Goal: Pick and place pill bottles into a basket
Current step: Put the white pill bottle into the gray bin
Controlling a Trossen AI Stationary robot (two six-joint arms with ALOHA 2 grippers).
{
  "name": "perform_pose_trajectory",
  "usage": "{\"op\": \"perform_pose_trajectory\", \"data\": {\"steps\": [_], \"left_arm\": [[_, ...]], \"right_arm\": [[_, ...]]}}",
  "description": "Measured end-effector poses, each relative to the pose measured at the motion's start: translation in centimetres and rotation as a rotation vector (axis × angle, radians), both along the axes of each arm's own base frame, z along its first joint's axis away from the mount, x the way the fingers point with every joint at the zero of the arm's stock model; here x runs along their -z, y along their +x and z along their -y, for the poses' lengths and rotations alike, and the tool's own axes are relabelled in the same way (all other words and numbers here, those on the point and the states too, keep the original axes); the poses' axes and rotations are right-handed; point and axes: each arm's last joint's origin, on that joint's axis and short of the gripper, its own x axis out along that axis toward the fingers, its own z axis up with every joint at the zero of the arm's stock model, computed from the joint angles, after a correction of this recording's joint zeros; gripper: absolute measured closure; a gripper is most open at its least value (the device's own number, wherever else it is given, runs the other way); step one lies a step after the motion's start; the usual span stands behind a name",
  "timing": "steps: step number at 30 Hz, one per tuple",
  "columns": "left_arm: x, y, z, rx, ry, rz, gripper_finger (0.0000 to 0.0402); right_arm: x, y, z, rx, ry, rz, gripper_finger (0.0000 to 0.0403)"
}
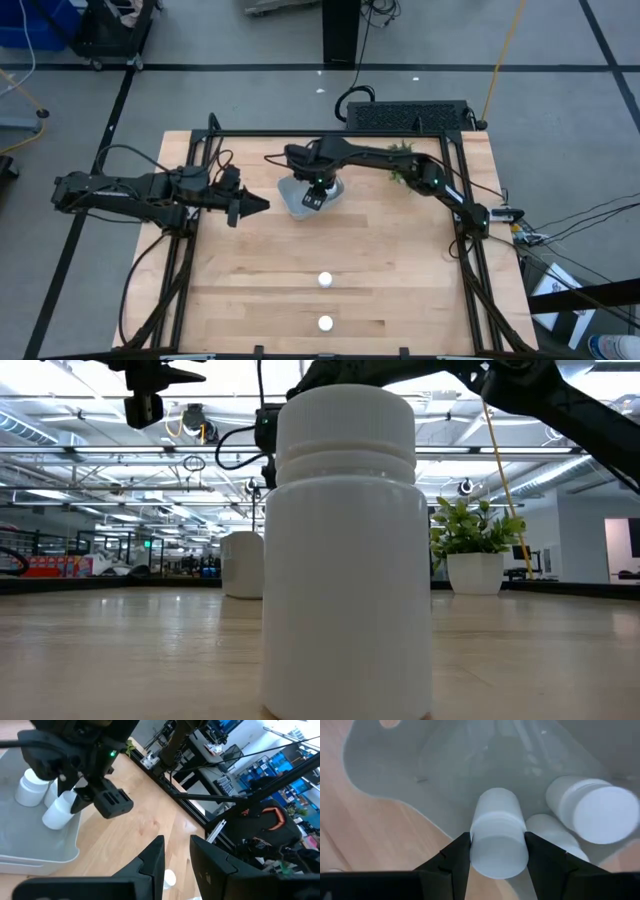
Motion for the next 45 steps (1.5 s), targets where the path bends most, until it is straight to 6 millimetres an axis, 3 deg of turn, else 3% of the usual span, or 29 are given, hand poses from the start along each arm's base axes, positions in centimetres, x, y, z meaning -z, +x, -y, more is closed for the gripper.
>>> {"op": "perform_pose_trajectory", "data": {"steps": [4, 36, 45], "left_arm": [[0.0, 0.0, 0.0, 0.0, 0.0, 0.0, 0.0305], [0.0, 0.0, 0.0, -0.003, 0.024, -0.004, 0.0305], [0.0, 0.0, 0.0, -0.01, 0.026, -0.003, 0.0305]], "right_arm": [[1.1, 0.2, 0.1, 0.004, 0.006, -0.025, 0.0249], [1.1, 0.5, -0.2, -0.051, 0.002, -0.001, 0.0211], [-0.5, -0.4, -0.4, -0.051, 0.001, -0.013, 0.0211]]}}
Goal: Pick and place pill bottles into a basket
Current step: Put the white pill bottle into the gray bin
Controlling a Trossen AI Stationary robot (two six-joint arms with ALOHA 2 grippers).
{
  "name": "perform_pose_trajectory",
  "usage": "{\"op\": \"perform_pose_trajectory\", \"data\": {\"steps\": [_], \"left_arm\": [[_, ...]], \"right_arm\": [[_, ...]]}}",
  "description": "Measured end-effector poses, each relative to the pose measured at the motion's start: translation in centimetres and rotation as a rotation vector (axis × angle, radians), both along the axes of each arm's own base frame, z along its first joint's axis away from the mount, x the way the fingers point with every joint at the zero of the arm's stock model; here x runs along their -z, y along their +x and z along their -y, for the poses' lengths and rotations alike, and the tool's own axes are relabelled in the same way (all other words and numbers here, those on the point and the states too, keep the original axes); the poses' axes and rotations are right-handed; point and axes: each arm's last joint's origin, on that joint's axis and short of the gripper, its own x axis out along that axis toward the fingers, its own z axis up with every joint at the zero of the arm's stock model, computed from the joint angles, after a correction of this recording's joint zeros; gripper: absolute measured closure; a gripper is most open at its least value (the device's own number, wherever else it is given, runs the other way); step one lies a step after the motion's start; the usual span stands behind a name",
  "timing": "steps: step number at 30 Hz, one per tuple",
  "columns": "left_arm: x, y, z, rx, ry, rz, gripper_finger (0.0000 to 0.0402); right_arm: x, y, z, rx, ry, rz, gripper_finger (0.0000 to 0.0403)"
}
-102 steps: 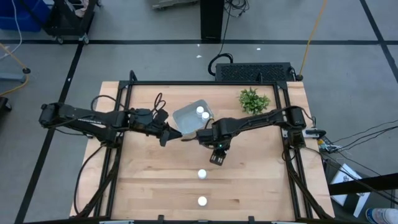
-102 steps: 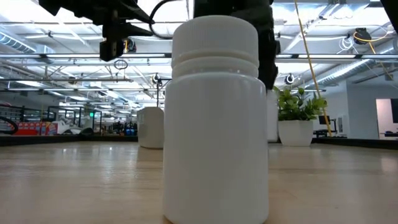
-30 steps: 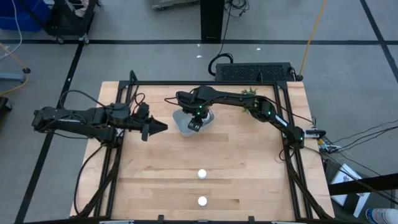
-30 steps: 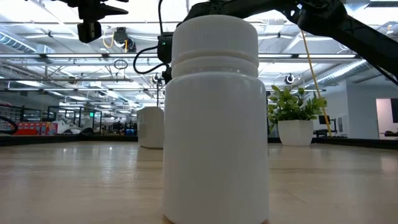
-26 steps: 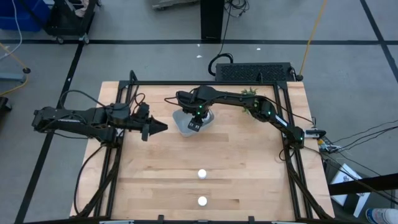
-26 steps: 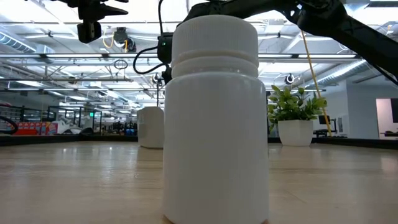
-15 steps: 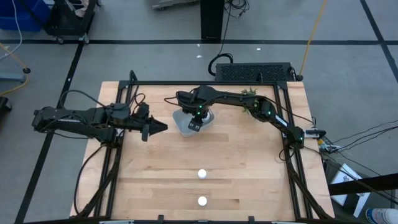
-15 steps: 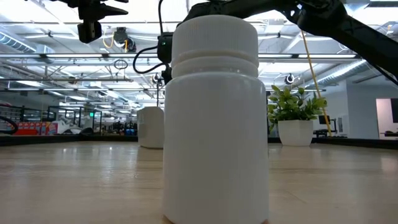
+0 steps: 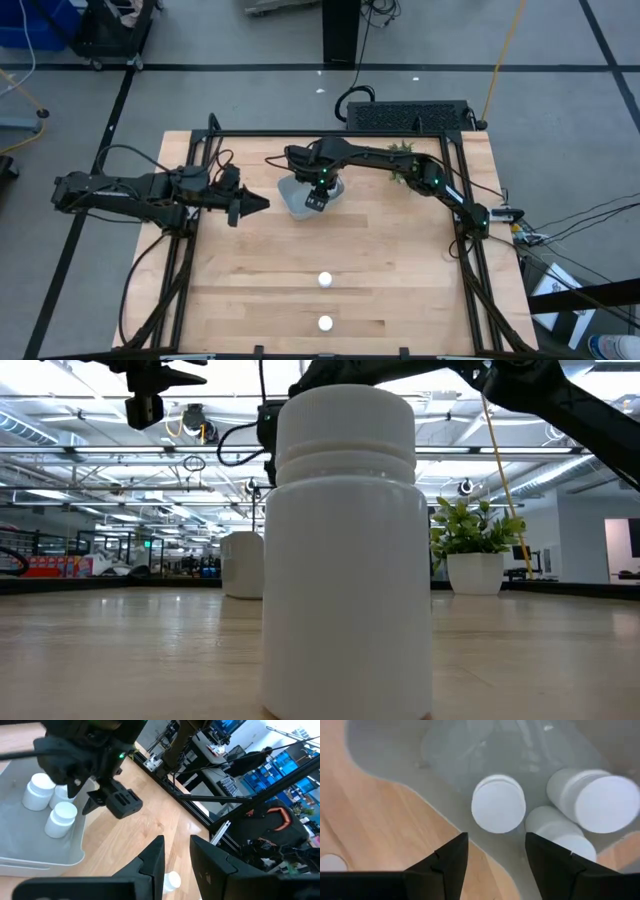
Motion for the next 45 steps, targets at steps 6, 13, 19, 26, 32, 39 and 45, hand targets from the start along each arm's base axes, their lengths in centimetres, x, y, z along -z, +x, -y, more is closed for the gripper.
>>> {"op": "perform_pose_trajectory", "data": {"steps": [6, 13, 19, 26, 32, 39, 45], "left_arm": [[0.0, 0.0, -0.2, -0.012, -0.011, 0.003, 0.0304], [-0.2, 1.4, -0.3, 0.039, -0.022, 0.065, 0.029], [0.7, 4.3, -0.2, 0.102, -0.013, 0.077, 0.021], [4.7, 8.0, 1.3, 0.183, -0.098, -0.122, 0.0121], [3.3, 12.6, 4.1, 0.233, -0.113, -0.173, 0.008], [1.8, 17.8, 6.6, 0.258, 0.057, -0.446, 0.0083], [2.6, 20.6, 8.7, 0.317, 0.106, -0.569, 0.0078]], "right_arm": [[-3.5, -0.8, -1.0, 0.005, -0.02, 0.083, 0.0211], [-10.2, -3.0, -3.3, 0.127, -0.067, 0.255, 0.0211], [-16.3, -5.8, -7.2, 0.283, -0.181, 0.443, 0.0211], [-21.6, -10.5, -13.2, 0.451, -0.254, 0.632, 0.0211], [-23.4, -13.6, -18.5, 0.482, -0.354, 0.745, 0.0211], [-23.8, -16.7, -22.9, 0.443, -0.405, 0.792, 0.0211], [-24.9, -21.6, -25.5, 0.528, -0.563, 0.962, 0.0211]]}}
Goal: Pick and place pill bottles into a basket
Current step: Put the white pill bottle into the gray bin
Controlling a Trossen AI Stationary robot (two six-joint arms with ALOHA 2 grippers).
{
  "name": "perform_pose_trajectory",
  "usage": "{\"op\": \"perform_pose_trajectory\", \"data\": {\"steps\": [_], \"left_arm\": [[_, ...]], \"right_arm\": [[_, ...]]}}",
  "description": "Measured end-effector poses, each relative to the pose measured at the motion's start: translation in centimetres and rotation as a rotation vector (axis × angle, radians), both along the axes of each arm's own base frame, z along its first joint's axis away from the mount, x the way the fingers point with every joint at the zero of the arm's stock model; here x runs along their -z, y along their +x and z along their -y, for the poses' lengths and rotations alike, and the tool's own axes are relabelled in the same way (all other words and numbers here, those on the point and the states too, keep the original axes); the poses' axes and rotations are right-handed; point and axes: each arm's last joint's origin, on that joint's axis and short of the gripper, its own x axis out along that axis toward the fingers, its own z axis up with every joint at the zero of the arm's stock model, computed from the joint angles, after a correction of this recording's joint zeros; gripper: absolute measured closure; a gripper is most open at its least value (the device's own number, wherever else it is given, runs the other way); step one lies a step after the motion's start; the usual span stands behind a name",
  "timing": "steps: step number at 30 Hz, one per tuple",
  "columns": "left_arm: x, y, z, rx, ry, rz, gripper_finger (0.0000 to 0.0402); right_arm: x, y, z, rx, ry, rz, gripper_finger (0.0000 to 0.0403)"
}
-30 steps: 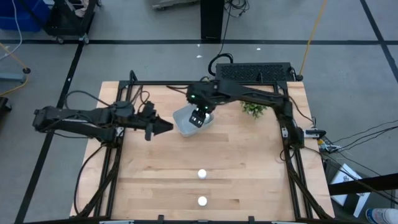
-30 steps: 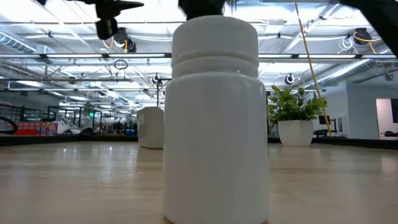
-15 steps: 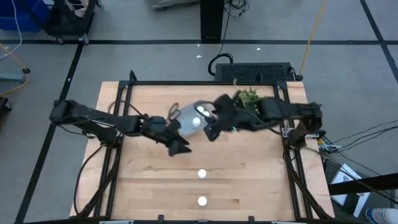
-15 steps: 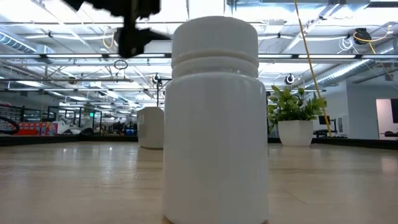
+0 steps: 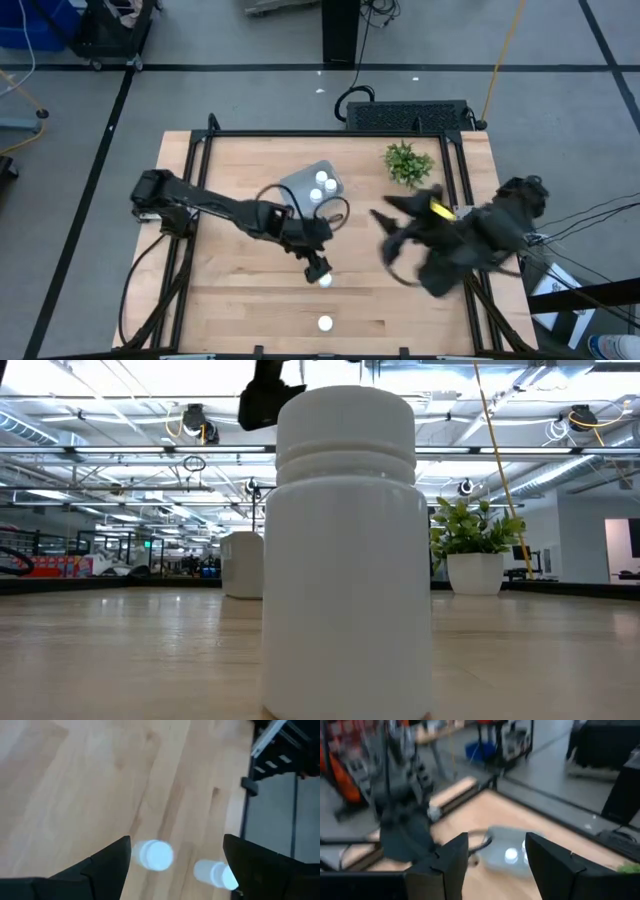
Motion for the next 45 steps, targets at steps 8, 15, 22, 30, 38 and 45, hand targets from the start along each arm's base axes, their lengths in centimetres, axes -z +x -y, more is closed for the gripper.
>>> {"op": "perform_pose_trajectory", "data": {"steps": [8, 15, 22, 30, 38, 45], "left_arm": [[2.2, 0.6, 2.1, 0.016, 0.001, -0.116, 0.0073], [4.2, 1.6, 3.9, -0.041, -0.031, -0.199, 0.0073], [5.7, 3.0, 3.6, -0.091, -0.003, -0.264, 0.0073], [6.2, 3.0, 2.9, -0.097, 0.037, -0.298, 0.0073], [6.2, 3.0, 3.0, -0.092, 0.02, -0.303, 0.0073], [7.1, 3.1, 3.2, -0.082, 0.002, -0.339, 0.0073]], "right_arm": [[0.4, -5.3, -2.0, -0.022, -0.015, 0.246, 0.0211], [4.6, -6.6, -1.7, 0.008, 0.037, 0.358, 0.0211], [9.0, -6.8, -1.4, 0.02, 0.161, 0.455, 0.0211], [8.0, -6.3, -2.0, -0.063, 0.106, 0.466, 0.0211], [6.2, -6.9, -1.3, -0.086, 0.04, 0.455, 0.0211], [6.2, -6.9, -1.2, -0.089, 0.027, 0.446, 0.0211]]}}
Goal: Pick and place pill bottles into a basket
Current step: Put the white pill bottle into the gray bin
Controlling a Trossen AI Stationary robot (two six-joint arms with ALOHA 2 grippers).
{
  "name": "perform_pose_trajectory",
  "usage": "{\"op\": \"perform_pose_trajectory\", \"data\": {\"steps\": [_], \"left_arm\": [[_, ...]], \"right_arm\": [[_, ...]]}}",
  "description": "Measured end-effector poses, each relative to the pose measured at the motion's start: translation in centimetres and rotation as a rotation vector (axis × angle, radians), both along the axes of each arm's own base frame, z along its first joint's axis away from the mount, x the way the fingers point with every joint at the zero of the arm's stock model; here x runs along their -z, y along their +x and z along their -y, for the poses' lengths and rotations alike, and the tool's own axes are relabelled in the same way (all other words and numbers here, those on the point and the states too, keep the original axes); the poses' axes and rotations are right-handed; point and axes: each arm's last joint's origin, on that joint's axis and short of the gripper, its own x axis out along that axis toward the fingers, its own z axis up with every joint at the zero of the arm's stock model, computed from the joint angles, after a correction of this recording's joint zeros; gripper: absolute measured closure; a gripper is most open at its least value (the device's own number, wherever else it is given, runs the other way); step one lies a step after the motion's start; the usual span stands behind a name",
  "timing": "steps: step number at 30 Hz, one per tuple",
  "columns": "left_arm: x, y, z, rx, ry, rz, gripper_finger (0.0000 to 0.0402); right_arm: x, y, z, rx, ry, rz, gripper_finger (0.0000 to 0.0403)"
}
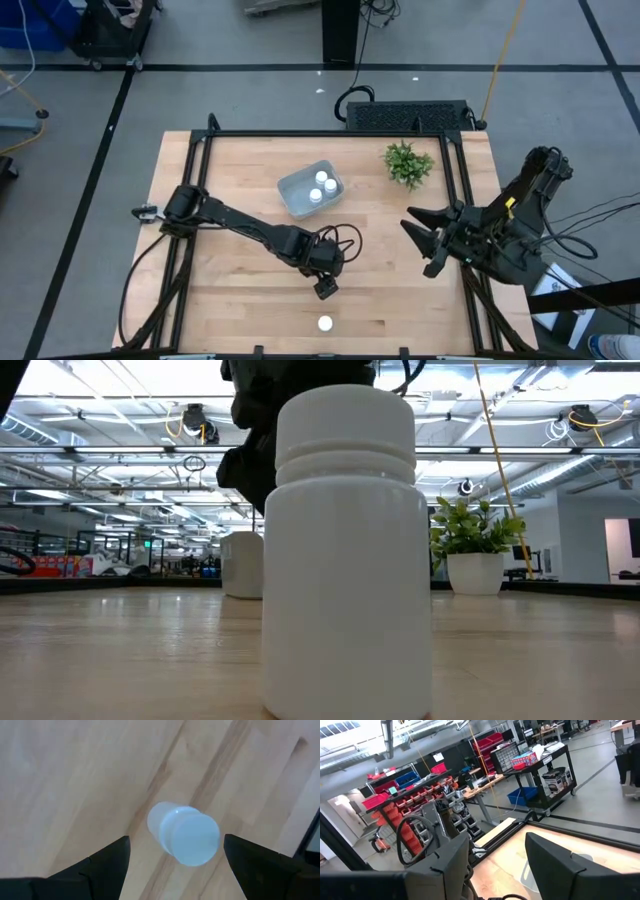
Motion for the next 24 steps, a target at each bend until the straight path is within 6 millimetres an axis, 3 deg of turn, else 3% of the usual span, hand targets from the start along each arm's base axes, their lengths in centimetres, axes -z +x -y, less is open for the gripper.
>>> {"op": "perform_pose_trajectory", "data": {"steps": [20, 24], "left_arm": [[1.6, 0.6, 0.2, 0.015, -0.019, -0.021, 0.0074], [1.6, 0.6, 0.1, 0.015, -0.018, -0.019, 0.0097]], "right_arm": [[0.0, 0.0, 0.0, -0.001, 0.002, 0.001, 0.0211], [0.0, 0.0, 0.0, -0.001, 0.002, 0.001, 0.0211]]}}
